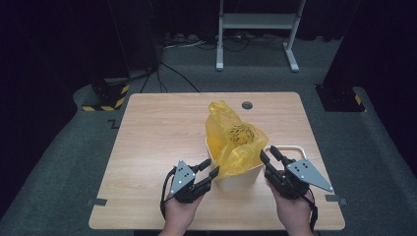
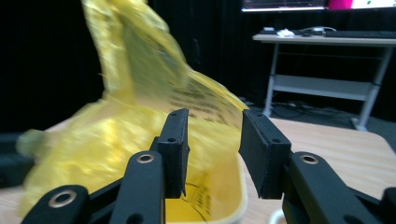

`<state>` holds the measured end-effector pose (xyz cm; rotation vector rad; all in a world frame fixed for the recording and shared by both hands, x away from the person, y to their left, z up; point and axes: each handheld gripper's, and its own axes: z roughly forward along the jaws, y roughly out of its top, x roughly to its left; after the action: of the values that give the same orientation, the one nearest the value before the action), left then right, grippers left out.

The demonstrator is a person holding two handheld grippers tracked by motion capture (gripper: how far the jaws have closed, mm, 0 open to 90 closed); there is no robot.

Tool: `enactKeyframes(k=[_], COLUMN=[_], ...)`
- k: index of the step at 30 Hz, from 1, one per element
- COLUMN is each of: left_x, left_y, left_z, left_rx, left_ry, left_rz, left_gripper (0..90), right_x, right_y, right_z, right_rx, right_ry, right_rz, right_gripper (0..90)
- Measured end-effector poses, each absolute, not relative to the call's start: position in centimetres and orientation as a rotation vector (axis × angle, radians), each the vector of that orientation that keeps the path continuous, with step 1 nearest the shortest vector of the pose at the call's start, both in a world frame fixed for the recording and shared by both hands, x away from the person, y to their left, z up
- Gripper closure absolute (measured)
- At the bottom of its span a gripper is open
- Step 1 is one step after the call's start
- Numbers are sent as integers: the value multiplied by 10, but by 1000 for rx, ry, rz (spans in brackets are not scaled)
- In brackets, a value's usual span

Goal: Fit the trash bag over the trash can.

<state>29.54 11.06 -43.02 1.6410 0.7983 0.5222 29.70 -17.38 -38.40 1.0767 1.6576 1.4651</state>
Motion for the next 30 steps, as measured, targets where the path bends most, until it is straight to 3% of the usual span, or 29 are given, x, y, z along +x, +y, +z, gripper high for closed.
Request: enactKeyframes(k=[9, 12, 13, 17, 30], left_x=[297, 295, 294, 291, 285], left_y=[109, 108, 108, 105, 112], left_z=[-434, -435, -435, -432, -438], left_rx=[1666, 1673, 1677, 1703, 1717], left_ry=[779, 771, 769, 773, 794], left_rz=[466, 464, 466, 461, 478], left_gripper=[790, 831, 842, 890, 894], right_x=[305, 308, 308, 299, 273], right_y=[-149, -146, -147, -157, -171], right_z=[-380, -389, -391, -396, -429], right_rx=[1034, 1055, 1079, 1126, 1206], right_ry=[1719, 1763, 1773, 1755, 1788], right_rz=[1461, 1387, 1390, 1402, 1373], right_gripper=[604, 867, 897, 900, 900])
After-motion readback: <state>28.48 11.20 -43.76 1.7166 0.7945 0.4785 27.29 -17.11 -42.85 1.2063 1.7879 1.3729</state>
